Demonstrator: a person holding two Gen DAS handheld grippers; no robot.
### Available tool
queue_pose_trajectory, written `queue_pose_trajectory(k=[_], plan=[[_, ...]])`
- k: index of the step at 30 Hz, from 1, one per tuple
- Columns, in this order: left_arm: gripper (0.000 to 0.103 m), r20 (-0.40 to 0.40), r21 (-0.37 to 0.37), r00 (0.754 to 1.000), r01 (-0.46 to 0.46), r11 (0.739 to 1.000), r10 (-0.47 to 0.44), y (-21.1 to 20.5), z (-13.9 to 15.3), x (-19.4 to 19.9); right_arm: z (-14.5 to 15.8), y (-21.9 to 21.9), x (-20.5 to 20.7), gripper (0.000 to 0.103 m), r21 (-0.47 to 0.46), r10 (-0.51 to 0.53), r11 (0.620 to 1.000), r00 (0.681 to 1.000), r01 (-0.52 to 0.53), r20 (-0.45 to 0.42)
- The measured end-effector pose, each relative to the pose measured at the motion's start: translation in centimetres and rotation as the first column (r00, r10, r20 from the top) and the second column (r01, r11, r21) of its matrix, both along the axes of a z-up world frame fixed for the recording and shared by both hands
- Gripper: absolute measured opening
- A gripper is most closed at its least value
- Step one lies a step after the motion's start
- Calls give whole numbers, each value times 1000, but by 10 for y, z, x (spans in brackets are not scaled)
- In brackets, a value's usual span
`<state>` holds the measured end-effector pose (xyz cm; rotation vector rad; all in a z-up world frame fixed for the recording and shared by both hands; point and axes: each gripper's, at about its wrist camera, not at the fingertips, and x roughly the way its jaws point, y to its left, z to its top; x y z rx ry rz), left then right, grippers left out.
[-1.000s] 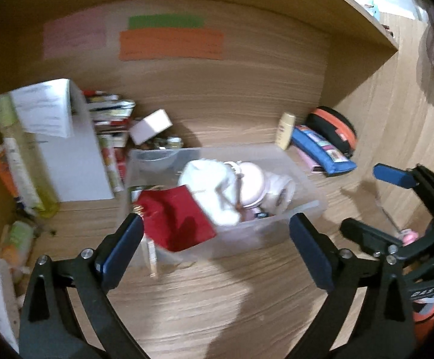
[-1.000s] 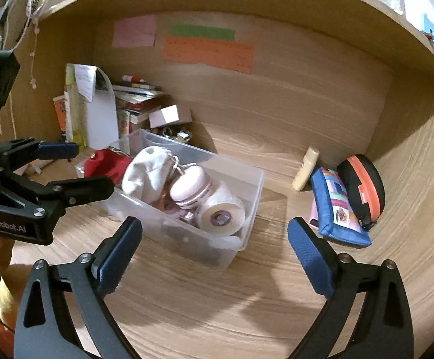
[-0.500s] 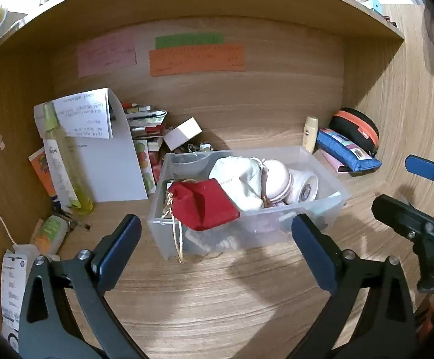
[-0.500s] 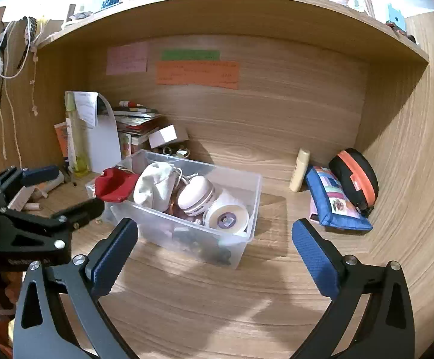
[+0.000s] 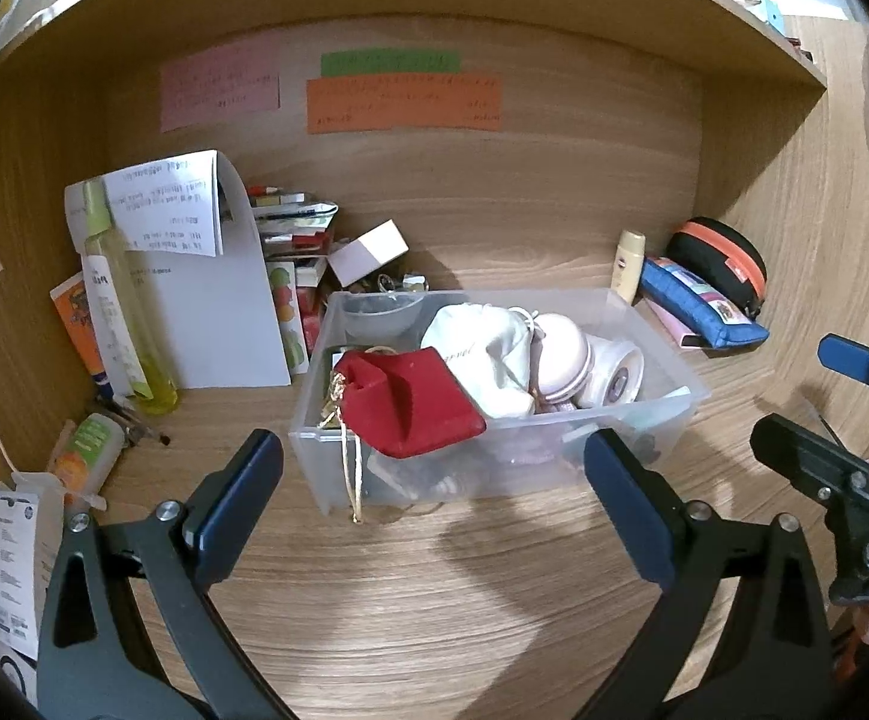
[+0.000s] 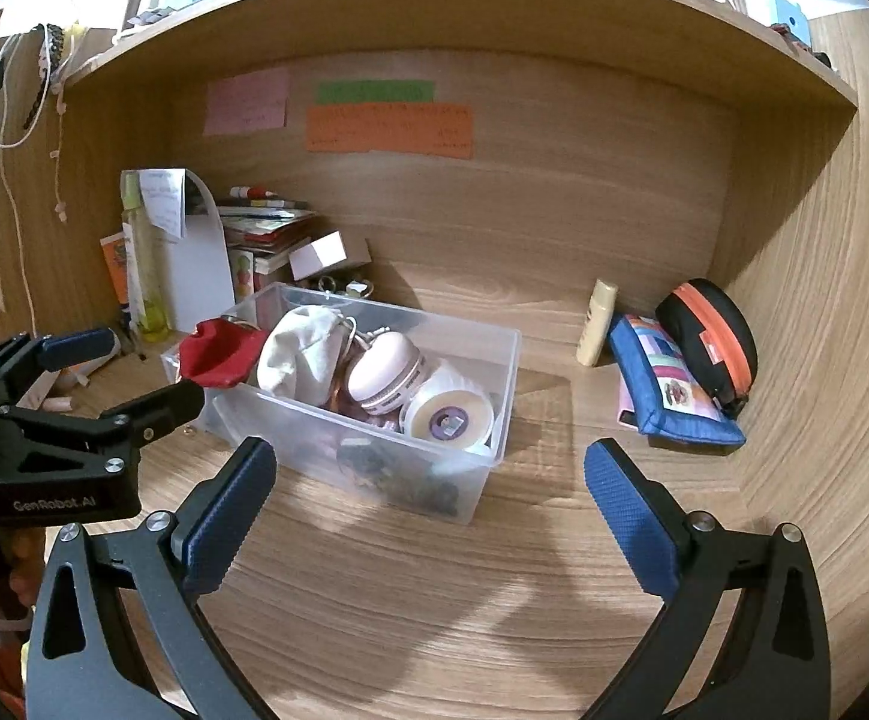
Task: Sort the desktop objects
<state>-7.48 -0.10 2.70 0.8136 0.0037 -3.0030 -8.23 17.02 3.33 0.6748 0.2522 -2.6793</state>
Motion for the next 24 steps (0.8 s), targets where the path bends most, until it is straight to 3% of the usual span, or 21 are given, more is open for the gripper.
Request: queue_pose_trajectory(k=[24], plan=[[102,7,10,1000,0,1000,0,-3,-2,-3,0,2,-2,103,-23,4,1000,1000,-4,23]])
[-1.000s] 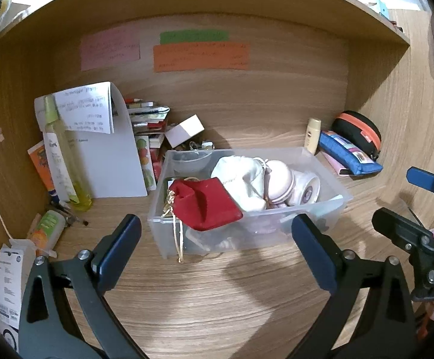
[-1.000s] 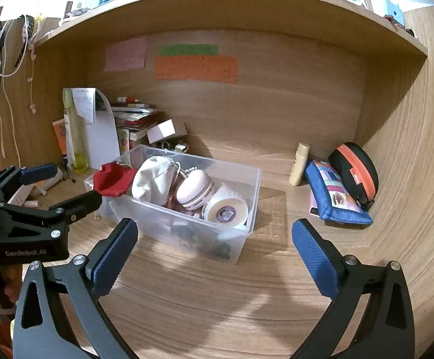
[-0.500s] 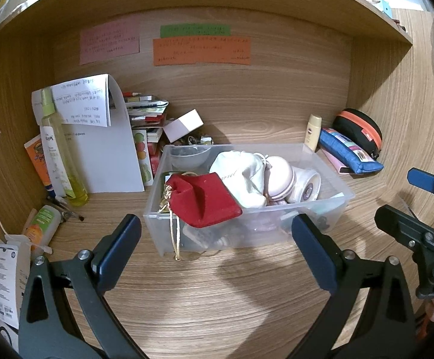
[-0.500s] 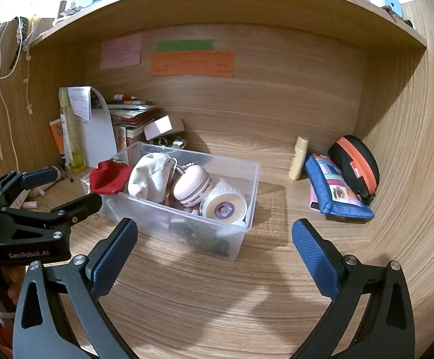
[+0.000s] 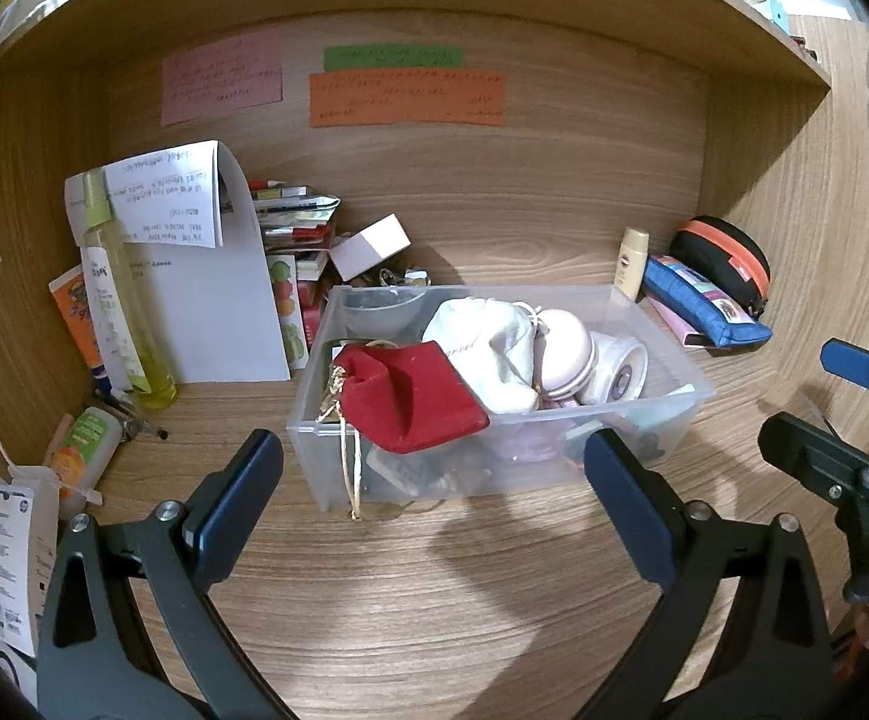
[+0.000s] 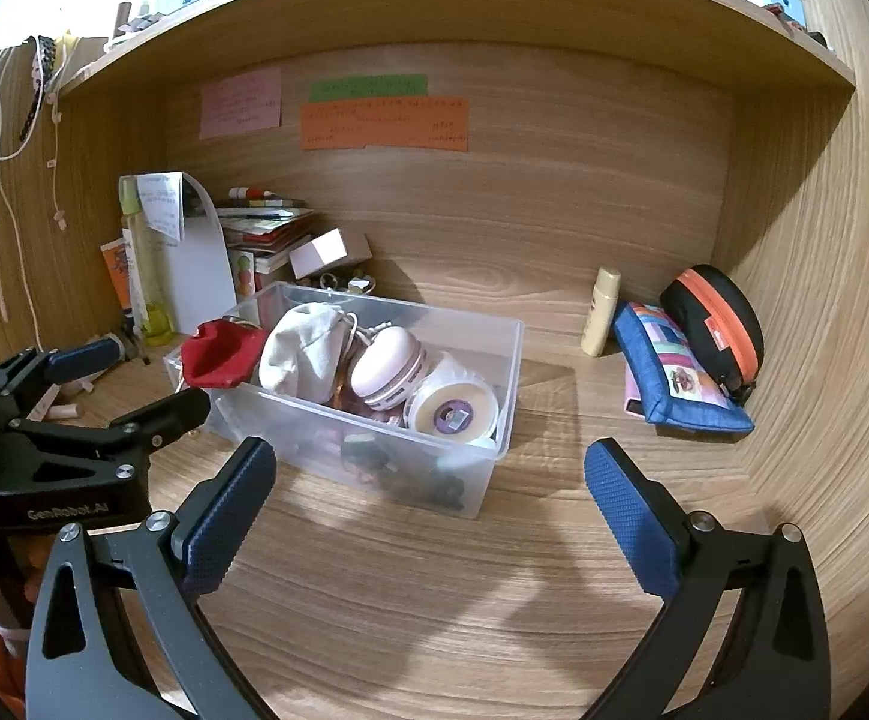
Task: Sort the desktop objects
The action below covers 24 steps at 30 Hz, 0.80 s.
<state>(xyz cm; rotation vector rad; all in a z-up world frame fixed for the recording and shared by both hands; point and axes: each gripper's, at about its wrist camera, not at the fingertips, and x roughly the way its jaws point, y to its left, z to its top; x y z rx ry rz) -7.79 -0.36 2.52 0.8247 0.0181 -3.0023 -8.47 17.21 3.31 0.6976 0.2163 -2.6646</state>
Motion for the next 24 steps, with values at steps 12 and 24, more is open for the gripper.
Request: queue_pose_trajectory(k=[12,24], plan=[[102,48,17,999,24,1000,-24,2,-9,-10,0,-4,3,103,-1,14,1000,1000,-14,1],[102,35,24,998,49,998,-50,6,-11,-8,-1,-4,3,103,-11,24,1000,1000,-24,9]])
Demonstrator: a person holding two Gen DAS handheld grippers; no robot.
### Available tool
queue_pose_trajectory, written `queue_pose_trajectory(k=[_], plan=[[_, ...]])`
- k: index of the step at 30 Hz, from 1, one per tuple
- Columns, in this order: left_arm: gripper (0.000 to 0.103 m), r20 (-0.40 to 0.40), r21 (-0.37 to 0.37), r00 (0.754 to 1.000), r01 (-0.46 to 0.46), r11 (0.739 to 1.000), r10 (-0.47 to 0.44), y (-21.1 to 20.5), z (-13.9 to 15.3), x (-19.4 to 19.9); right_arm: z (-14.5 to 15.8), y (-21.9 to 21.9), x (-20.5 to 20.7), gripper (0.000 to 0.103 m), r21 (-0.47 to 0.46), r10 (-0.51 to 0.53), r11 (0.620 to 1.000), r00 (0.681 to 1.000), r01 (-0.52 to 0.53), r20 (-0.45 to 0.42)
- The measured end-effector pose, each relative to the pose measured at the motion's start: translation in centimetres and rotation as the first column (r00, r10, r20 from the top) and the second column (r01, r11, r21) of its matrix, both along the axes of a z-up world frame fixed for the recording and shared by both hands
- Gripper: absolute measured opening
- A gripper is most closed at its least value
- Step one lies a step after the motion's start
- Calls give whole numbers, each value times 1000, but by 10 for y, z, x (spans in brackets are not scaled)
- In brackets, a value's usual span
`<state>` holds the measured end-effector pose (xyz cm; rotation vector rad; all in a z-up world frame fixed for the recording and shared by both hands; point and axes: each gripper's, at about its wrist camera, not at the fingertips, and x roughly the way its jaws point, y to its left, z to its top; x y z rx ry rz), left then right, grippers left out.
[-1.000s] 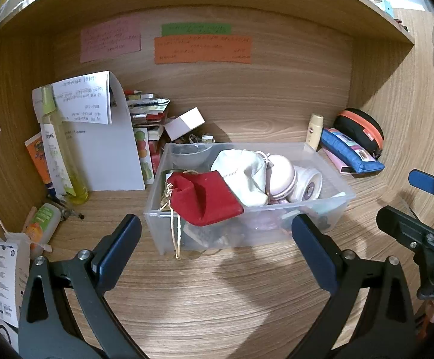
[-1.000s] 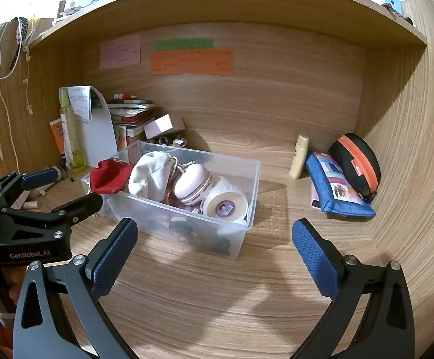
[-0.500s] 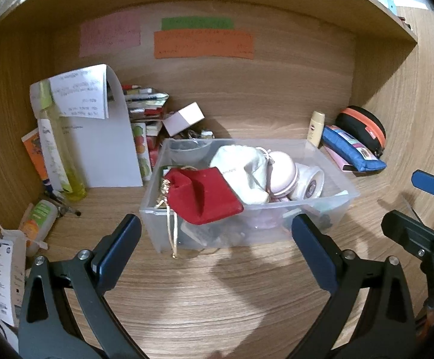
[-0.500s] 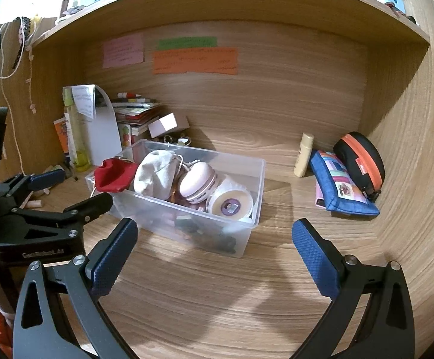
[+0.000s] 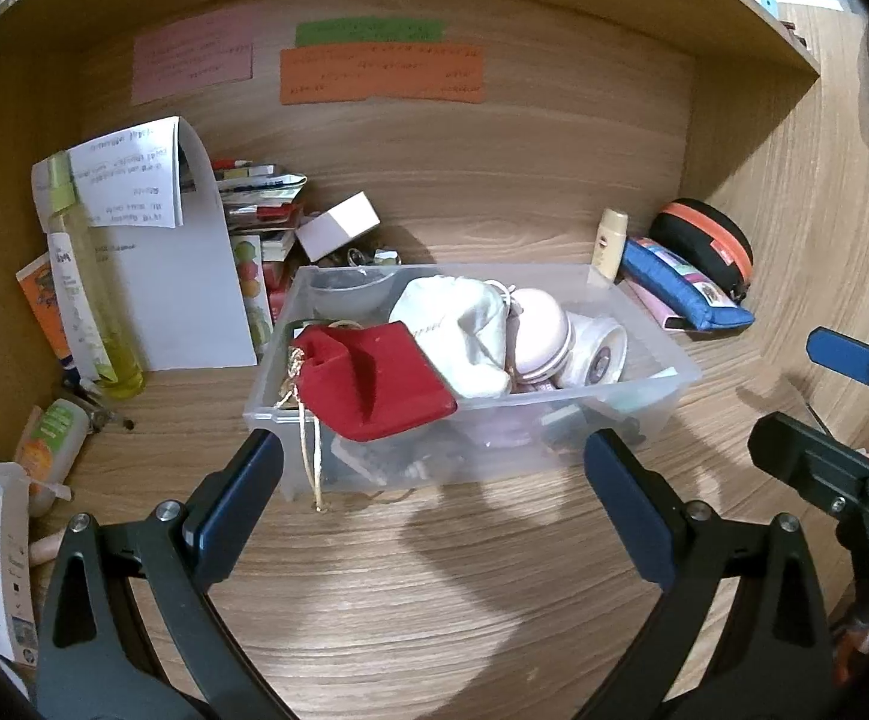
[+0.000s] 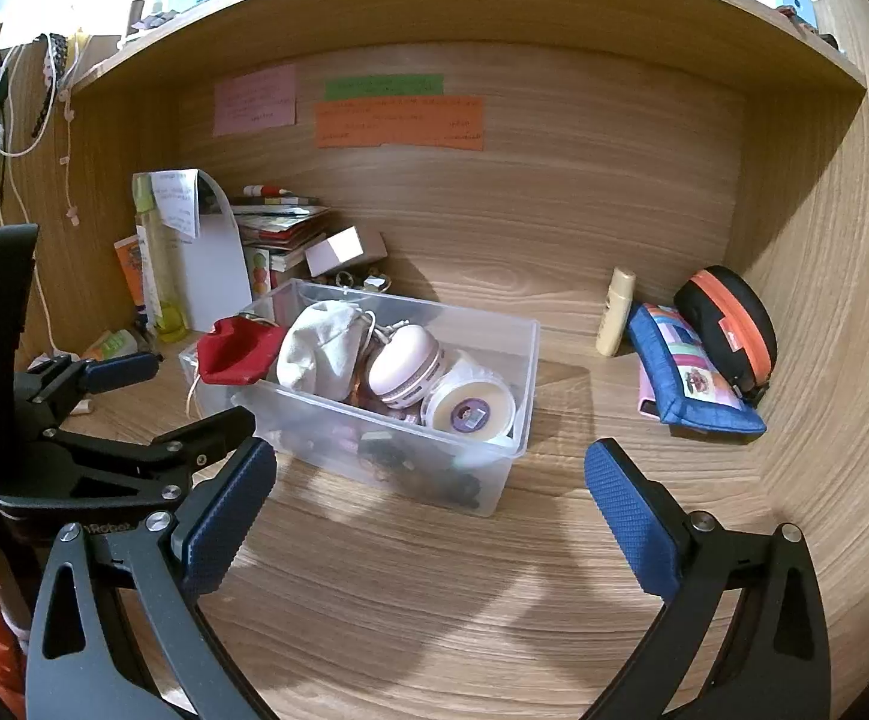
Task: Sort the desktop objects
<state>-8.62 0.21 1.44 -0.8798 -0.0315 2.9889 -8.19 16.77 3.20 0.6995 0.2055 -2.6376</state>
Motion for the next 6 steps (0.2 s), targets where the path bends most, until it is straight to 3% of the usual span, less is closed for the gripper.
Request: queue_pose_trajectory(k=[6], plan=[[102,4,4,1000,-10,1000,10,-1,0,-1,-2,-1,-2,103,-4,6,1000,1000,-6,11]])
